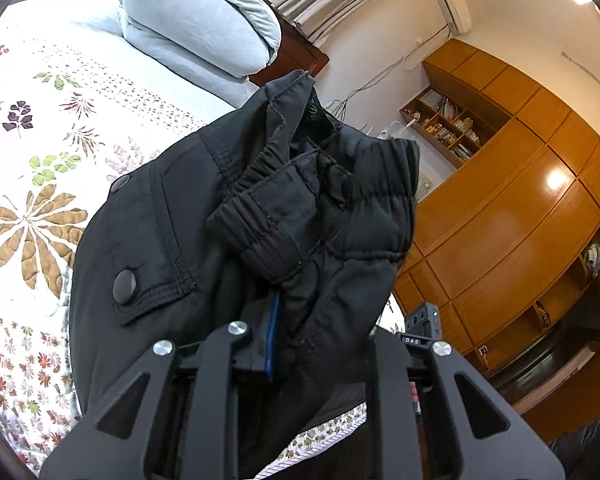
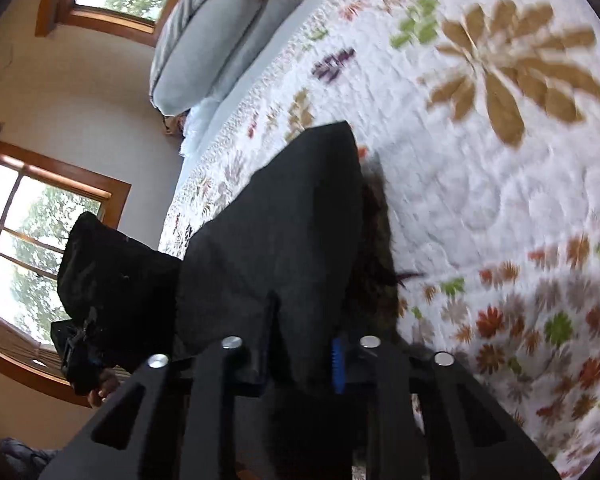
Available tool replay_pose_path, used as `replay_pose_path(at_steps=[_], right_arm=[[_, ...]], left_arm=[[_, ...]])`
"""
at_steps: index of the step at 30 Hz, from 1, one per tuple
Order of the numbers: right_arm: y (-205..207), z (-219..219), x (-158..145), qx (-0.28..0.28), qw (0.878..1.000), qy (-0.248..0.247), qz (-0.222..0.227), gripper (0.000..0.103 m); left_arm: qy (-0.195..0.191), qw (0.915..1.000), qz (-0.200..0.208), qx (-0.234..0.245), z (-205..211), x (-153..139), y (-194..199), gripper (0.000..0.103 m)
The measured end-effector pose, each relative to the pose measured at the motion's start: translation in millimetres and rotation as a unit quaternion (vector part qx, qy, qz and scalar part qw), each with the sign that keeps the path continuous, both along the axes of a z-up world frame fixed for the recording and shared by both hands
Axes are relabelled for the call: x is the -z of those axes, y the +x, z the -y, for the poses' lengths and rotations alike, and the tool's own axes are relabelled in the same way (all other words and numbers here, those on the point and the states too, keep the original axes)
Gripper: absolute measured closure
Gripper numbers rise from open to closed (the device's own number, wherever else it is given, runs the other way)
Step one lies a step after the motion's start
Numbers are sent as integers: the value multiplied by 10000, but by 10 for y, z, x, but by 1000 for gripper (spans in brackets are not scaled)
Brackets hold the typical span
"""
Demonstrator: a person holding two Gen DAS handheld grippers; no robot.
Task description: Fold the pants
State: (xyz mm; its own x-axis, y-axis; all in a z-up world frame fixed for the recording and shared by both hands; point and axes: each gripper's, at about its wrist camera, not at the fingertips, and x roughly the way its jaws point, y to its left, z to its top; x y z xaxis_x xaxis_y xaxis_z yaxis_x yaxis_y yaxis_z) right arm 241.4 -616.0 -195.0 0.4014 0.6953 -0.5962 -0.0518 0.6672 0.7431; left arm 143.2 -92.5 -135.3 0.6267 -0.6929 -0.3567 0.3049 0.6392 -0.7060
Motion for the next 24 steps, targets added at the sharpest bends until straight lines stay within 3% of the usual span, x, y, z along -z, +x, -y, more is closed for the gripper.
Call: replay_pose_path(at_steps=[5,7,9,11,14,16,18,19,21,24], right_arm=[[-13,-122,-71,-169,9974,-696,47,81],[-21,-173,-129,-127,9908,-1345,44,56],[-45,-174,-246,114,9744,-2242,105,30],[-124,-167,-511,395,9613,-2682,495,29],[-160,-177,-810,498,9710,-2212,763,29],[-97,-293,-968,95,9937,-876,699,21],[-14,-510,-1069,-229,9981,114,558,20],[45,-657,-1115,-432,9971,374,512,18],[155,-1037,-1206,-815,9944,532,409,18],[290,-1559,-1289,-1331,9900,336,317,16]], left_arm=[[109,9998,16,165,148,6,-38,83],[166,9996,15,234,214,16,-51,82],[190,9994,12,283,272,36,-62,81],[165,9994,-15,317,304,64,-53,81],[242,9990,42,379,365,69,-51,81],[308,9985,86,435,403,70,-44,79],[364,9982,97,474,425,79,-25,79],[422,9978,110,491,438,86,-20,79],[503,9972,151,534,448,93,-15,79],[658,9958,208,608,490,101,2,78]])
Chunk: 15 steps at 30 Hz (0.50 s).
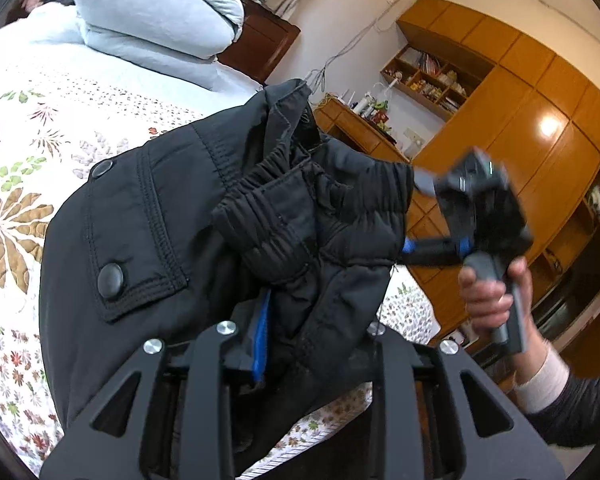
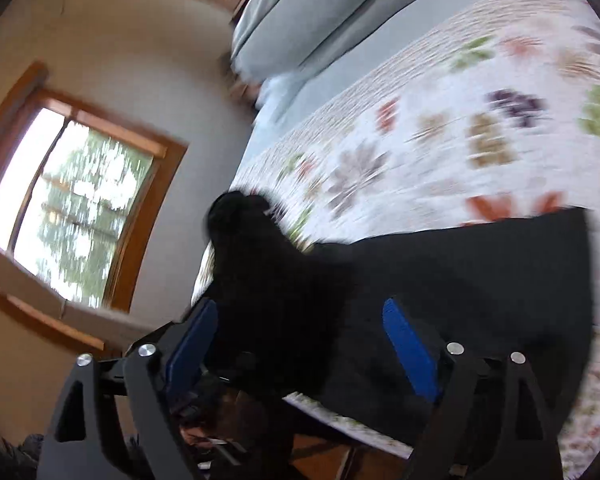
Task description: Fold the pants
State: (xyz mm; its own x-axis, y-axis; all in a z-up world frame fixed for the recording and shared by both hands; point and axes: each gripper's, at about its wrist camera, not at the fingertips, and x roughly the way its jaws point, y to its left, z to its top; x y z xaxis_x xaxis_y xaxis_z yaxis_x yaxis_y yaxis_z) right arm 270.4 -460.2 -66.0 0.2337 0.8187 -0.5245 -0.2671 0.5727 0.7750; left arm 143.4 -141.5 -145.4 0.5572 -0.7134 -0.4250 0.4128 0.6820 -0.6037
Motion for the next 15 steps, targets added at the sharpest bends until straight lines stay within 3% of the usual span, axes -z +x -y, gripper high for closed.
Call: replay_pose_path(at_steps=[5,12,14,15], right_arm=[[102,-596,-23,-280,9972,-670,-187,12],[97,-805,123,-305,9918,-1062,-645,11],[74,-801,135,-276,9907,-1192,-597,18],[61,-790,148,-250,9903,-1239,-570,25]], left_arm=[[318,9994,67,145,101,1,88,77],[765,9962,152,390,352,64,191,74],[818,9957,177,400,377,74,222,73],[836,9955,188,399,392,75,230,73]])
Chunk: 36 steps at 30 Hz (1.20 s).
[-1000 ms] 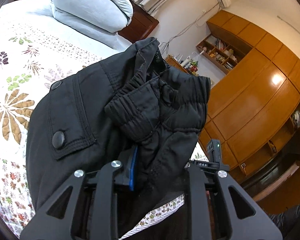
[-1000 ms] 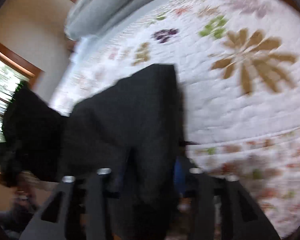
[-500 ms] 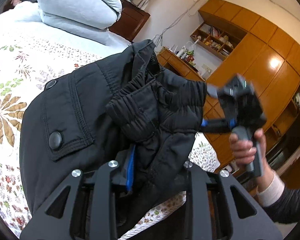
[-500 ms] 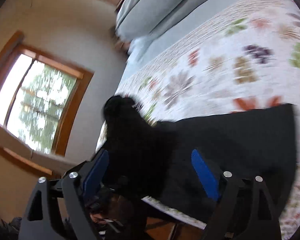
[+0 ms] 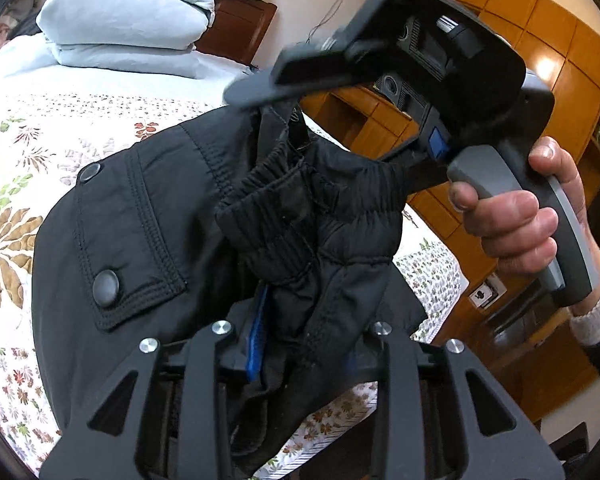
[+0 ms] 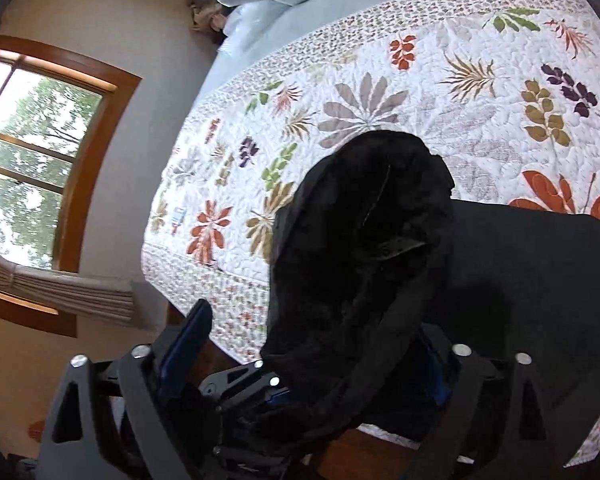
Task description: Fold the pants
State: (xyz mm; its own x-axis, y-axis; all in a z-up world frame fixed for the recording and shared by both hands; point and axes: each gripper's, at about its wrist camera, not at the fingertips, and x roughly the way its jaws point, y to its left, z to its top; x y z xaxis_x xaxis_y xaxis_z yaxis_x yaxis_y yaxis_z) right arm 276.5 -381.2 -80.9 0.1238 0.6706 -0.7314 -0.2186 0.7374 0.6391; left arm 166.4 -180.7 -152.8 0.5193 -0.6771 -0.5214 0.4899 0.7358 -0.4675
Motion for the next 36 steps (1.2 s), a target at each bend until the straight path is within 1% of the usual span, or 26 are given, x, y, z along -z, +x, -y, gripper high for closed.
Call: replay_pose_path(at_steps=[1,2,5,7,8,9,10,12,13,15,16,18,22,25,28,33,36], right_arm=[[0,14,13,6,10000,-54,18,38],[-5,40,35,17,9999,-122,35,45],[40,112,97,120,9998,110,-85,56],[68,170,135,235,9994,224,-126,68],[82,196,153,285,9991,270,-145,73],[93,233,164,329,9990,264,-152,84],[97,247,169,313,9989,307,-150,85],[87,267,176,272,9989,356,-111,86],[77,272,178,261,9988,389,-103,87],[63,297,189,278,9983,501,-110,88],[56,314,196,298,9976,608,-137,89],[39,353,208,343,9950,920,-206,89],[-12,411,174,394,9898,1347,-234,90],[-53,489,124,480,9864,1558,-212,91],[-107,623,60,580,9836,1697,-186,91],[-175,1014,-105,876,9804,1765,22,91],[-233,1331,-176,1142,9801,1611,181,91]], left_arm=[[29,10000,20,-16,3,-4,16,72],[51,10000,26,-14,4,-5,24,71],[109,9999,-16,44,17,-8,14,63],[198,9998,-6,66,19,-25,4,53],[261,9996,-4,88,17,-46,-6,49],[289,9995,-21,116,0,-60,-31,41],[309,9994,-46,118,-21,-73,-47,35],[340,9993,-119,130,-126,-107,-87,32],[357,9992,-152,139,-185,-125,-97,29],[332,9993,-158,-37,-386,-183,-124,24],[254,9995,-170,-102,-474,-200,-145,24],[59,9989,-226,-409,-734,-260,-138,22],[41,9937,-381,-1053,-1138,-263,-29,21],[-117,9895,-589,-1311,-1306,-200,37,21],[-186,9874,-704,-1402,-1347,-176,115,21],[45,9917,-476,-1190,-1211,-176,53,21],[228,9938,-330,-1041,-1036,-195,54,21]])
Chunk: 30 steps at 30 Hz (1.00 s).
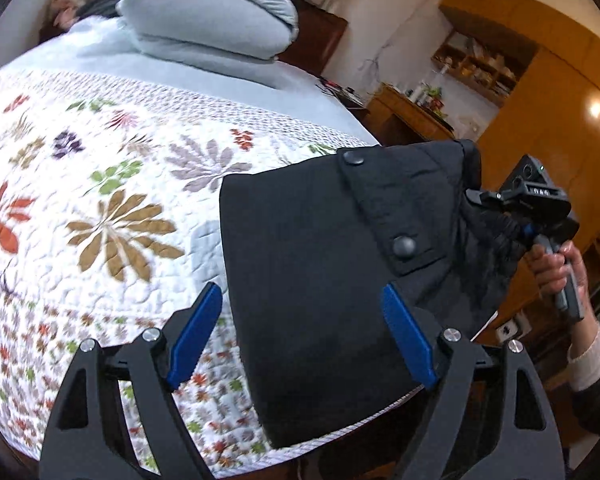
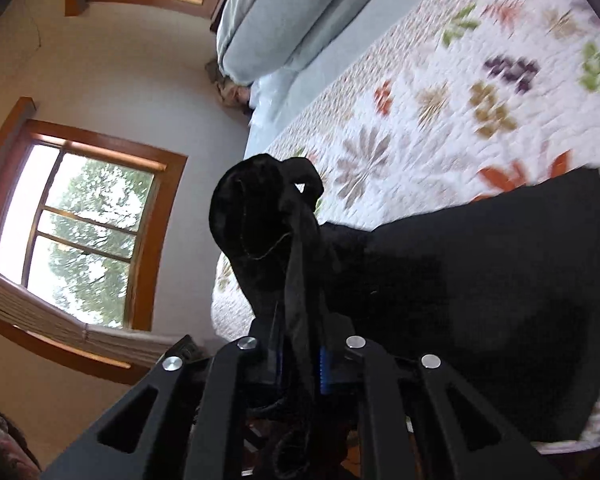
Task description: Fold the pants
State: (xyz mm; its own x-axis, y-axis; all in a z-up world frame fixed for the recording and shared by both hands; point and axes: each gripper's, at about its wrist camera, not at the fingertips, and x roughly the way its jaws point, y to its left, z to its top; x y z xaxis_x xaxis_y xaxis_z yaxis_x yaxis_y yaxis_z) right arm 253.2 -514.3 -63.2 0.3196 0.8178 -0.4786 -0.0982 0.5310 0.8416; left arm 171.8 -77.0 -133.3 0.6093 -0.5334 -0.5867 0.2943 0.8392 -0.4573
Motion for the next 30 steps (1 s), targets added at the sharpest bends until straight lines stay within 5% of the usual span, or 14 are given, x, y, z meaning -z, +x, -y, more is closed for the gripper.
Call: replay_pose_path(at_steps=[10,20,23,25,30], right_arm=[[-37,664,553,553,9968,-82,-571,91],[30,692,1019,616,9948,47,-809,89],[1,740,1077,624,9946,-238,-790,78],[-57,809,1056,718,9929,-603,-731,50],[-272,962,666,1052,9868,-1227,84,47]], left_arm=[[424,9960,501,605,749,-230,142,17],[921,9894,-36,1118,1186,61,359,17],[1012,9883,-225,1117,1193,234,432,17],[1038,9877,-265,1135,1199,297,465,17],[1078,9868,-336,1160,1224,368,484,17]])
